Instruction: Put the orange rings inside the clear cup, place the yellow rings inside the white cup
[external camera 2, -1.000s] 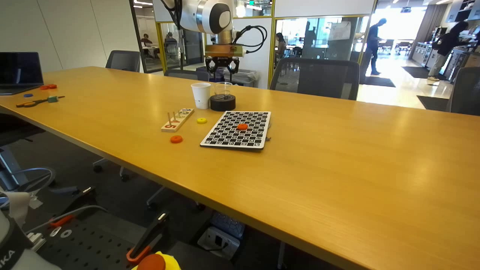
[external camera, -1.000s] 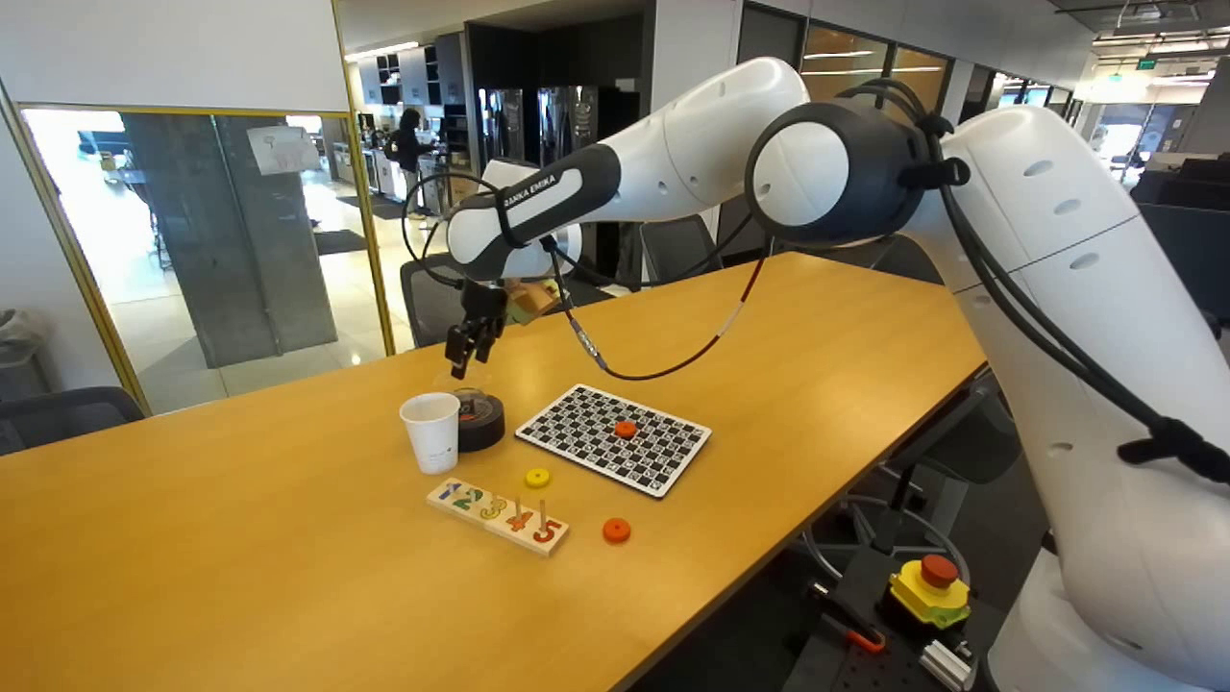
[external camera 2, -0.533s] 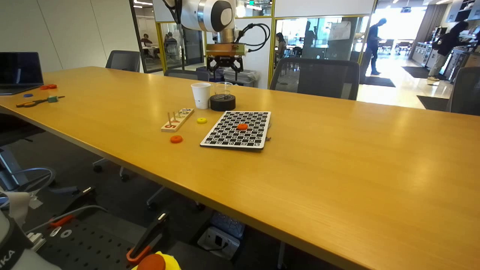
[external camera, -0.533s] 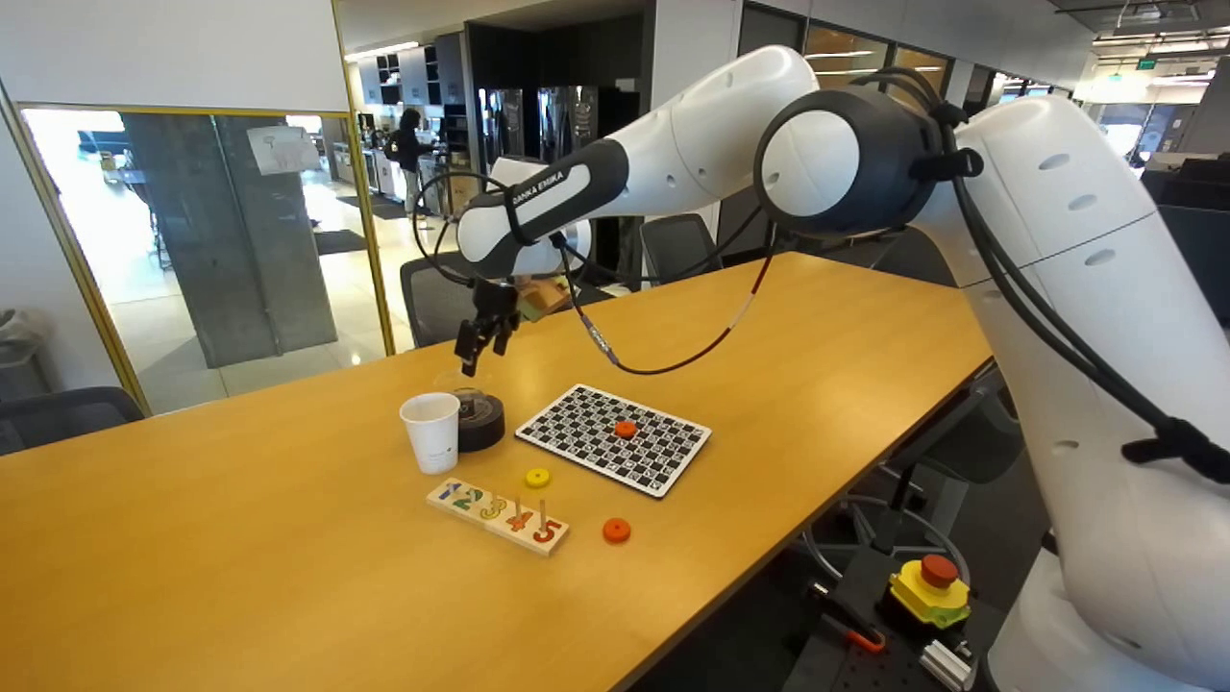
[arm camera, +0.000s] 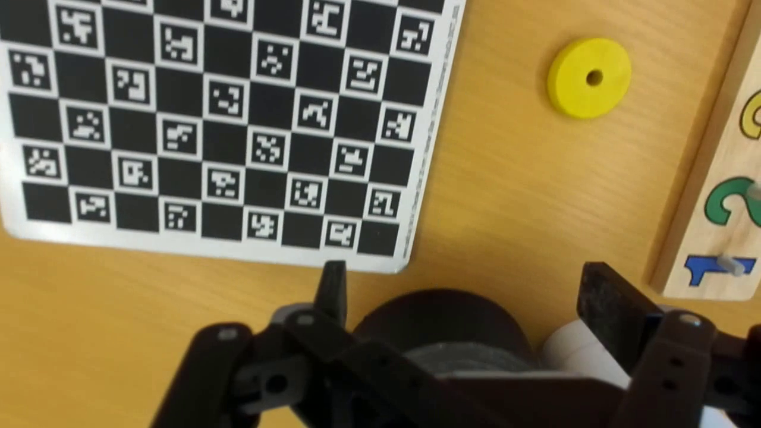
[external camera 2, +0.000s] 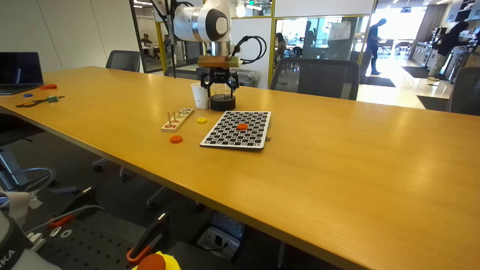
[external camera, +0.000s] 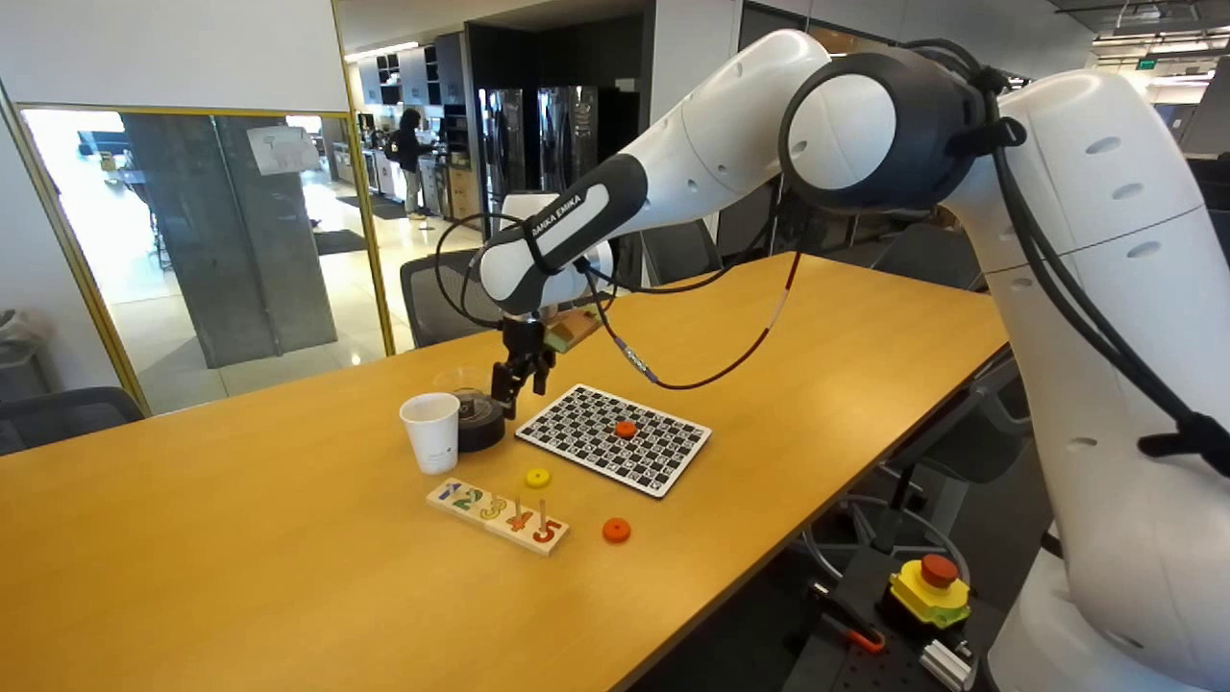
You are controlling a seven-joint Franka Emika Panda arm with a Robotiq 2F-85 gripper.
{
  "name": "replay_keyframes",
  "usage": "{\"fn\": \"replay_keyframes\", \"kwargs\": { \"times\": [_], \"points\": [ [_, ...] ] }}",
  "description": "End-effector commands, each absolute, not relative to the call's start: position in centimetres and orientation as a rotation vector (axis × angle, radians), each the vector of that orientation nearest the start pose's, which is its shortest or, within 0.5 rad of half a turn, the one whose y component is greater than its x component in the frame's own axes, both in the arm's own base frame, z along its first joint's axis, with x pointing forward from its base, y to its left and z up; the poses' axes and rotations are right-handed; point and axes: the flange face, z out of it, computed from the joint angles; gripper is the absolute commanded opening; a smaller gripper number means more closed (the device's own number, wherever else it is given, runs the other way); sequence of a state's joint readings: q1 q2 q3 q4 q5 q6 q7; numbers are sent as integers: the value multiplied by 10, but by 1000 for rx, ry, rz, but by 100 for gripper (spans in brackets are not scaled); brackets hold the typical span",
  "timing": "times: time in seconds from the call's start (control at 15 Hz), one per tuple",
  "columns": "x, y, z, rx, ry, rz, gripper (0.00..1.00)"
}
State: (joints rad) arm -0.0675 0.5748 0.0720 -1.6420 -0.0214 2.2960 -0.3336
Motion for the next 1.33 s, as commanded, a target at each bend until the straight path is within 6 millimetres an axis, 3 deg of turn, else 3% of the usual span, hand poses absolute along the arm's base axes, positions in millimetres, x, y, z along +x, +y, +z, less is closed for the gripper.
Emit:
{"fn": "replay_keyframes", "kwargs": {
  "times": [0.0, 0.2, 0.6, 1.27],
  "points": [
    [662, 9, 278, -3123, -492, -50, 100],
    [645, 21, 260, -3115, -500, 20, 100],
    [622, 34, 244, -3100, -504, 65, 100],
    [619, 40, 230, -3093, -537, -3, 100]
  ]
}}
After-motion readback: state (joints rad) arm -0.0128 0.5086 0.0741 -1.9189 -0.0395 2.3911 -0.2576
